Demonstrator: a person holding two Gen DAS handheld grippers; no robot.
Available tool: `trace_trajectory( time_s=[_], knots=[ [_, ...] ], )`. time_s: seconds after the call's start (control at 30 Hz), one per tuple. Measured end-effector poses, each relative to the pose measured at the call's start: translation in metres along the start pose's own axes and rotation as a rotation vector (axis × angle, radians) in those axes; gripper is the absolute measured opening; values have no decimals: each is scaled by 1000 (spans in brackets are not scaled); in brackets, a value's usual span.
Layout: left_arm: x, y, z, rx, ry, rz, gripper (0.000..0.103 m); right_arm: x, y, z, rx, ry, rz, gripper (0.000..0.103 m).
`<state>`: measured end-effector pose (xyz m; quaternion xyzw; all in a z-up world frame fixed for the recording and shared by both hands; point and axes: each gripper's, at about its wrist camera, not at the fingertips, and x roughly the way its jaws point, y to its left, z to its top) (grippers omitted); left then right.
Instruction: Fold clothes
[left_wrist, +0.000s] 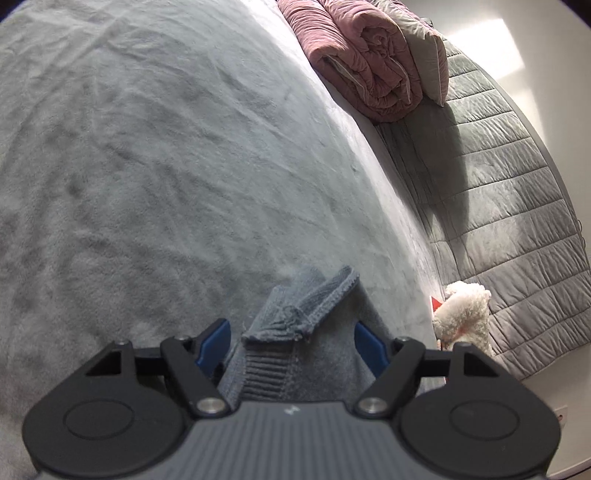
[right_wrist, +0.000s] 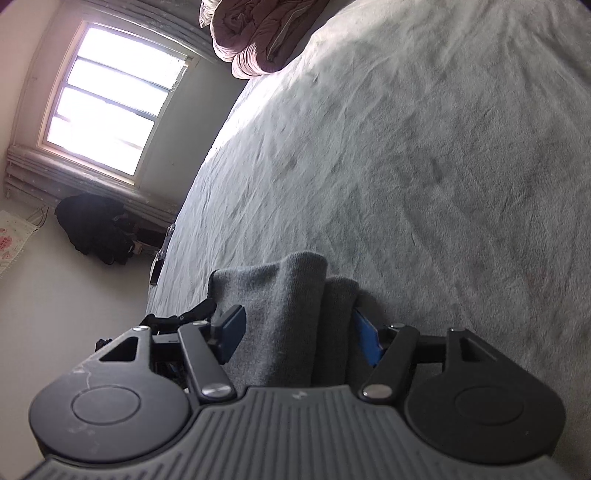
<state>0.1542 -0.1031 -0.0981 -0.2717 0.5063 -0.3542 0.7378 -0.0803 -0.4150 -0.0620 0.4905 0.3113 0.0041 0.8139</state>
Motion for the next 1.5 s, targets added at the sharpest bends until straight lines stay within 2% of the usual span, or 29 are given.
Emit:
trace_trajectory(
  time_s=[0.1, 0.2, 0.43, 0.5, 0.57, 0.67, 0.8, 0.9, 1.03, 1.1, 1.23, 1.37, 1.5],
  knots=[
    [4, 0, -2, -9, 1, -26, 76, 10, 2, -5, -13, 43, -27, 70],
    [7, -3, -4, 10, 8, -31, 76, 20, 0, -7, 4, 67, -20, 70],
    [10, 1, -12, -27, -14, -60, 75, 42, 0, -4, 54, 38, 10, 70],
    [11, 3, -14, -39, -21, -68, 70, 44, 2, -3, 60, 29, 11, 68],
    [11, 4, -16, -51, -27, -77, 63, 46, 3, -3, 71, 20, 6, 61],
    [10, 6, -21, -63, -56, -73, 46, 47, 3, -2, 98, 11, 11, 54],
    [6, -3, -24, -48, -106, -58, 39, 43, 10, 1, 116, -9, 13, 48],
    [3, -11, -19, -65, -135, -67, 38, 37, 20, 9, 125, -30, 32, 45],
    [6, -30, -1, -86, -159, -100, 37, 31, 44, 36, 83, -52, 19, 43],
    [9, -42, 10, -94, -174, -121, 37, 28, 49, 54, 89, -79, 42, 42],
    [24, -69, 34, -100, -195, -162, 37, 28, 42, 98, 84, -99, 81, 42],
    [56, -99, 55, -55, -191, -159, 37, 33, 22, 142, 98, -104, 104, 41],
    [96, -114, 77, -37, -193, -160, 37, 40, 9, 188, 34, -112, 99, 41]
  ],
)
